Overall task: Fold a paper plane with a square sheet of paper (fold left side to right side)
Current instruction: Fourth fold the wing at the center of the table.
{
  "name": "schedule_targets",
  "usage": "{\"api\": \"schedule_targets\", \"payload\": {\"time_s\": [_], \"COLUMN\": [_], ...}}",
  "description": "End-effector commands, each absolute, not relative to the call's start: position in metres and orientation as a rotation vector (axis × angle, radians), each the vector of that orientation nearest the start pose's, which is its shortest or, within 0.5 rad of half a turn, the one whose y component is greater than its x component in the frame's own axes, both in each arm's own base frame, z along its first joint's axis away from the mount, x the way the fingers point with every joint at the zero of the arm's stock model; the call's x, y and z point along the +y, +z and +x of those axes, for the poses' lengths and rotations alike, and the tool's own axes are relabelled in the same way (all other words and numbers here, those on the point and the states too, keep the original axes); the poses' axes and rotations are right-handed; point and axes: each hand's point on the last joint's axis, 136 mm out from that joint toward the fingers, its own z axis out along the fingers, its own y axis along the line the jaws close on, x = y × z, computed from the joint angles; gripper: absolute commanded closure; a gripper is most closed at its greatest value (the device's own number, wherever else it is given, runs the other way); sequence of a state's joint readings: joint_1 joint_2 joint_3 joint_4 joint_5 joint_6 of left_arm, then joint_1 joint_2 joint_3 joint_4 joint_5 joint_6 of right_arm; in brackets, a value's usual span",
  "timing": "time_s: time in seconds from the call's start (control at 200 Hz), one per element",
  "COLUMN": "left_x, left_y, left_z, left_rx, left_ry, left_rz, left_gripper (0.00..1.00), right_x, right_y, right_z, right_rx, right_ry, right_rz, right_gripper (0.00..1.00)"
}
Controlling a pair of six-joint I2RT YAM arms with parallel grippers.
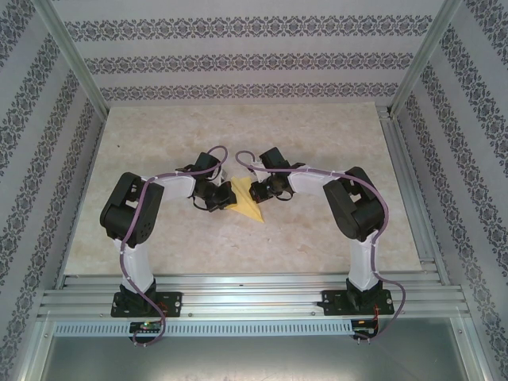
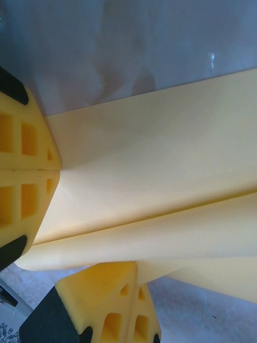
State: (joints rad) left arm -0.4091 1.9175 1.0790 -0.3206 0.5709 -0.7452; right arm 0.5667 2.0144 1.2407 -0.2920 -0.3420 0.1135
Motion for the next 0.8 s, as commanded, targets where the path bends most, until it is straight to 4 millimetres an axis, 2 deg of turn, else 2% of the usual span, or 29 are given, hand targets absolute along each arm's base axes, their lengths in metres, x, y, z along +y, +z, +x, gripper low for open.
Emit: {"api": "schedule_targets", "payload": {"time_s": [0.0, 0.235, 0.335, 0.39, 0.5, 0.669, 0.744, 0.794], "left_x": [-0.244, -0.245, -0.246, -0.247, -0.245, -0.239, -0.243, -0.249], "left_y": [0.003, 0.003, 0.012, 0.021, 0.046, 0.090, 0.100, 0.101], "left_z": [0.326, 0.326, 0.327, 0.329, 0.333, 0.347, 0.355, 0.361], "left_rx": [2.981, 2.982, 2.961, 2.942, 2.897, 2.790, 2.751, 2.734], "left_ry": [-0.974, -0.978, -0.990, -1.000, -1.007, -1.061, -1.109, -1.154], "left_rz": [-0.306, -0.302, -0.286, -0.260, -0.222, -0.235, -0.245, -0.261], "left_gripper": [1.00, 1.00, 1.00, 1.00, 0.93, 0.76, 0.76, 0.82], "right_x": [0.301, 0.298, 0.296, 0.295, 0.294, 0.293, 0.293, 0.292], "right_y": [0.015, 0.008, 0.003, 0.000, -0.003, -0.003, -0.003, -0.003], "right_z": [0.367, 0.362, 0.358, 0.357, 0.354, 0.353, 0.352, 0.353], "right_rx": [2.602, 2.626, 2.642, 2.651, 2.661, 2.664, 2.663, 2.663], "right_ry": [0.689, 0.682, 0.682, 0.681, 0.671, 0.663, 0.664, 0.662], "right_rz": [-0.708, -0.706, -0.705, -0.700, -0.707, -0.717, -0.716, -0.714], "right_gripper": [1.00, 1.00, 1.00, 1.00, 1.00, 1.00, 1.00, 1.00]}}
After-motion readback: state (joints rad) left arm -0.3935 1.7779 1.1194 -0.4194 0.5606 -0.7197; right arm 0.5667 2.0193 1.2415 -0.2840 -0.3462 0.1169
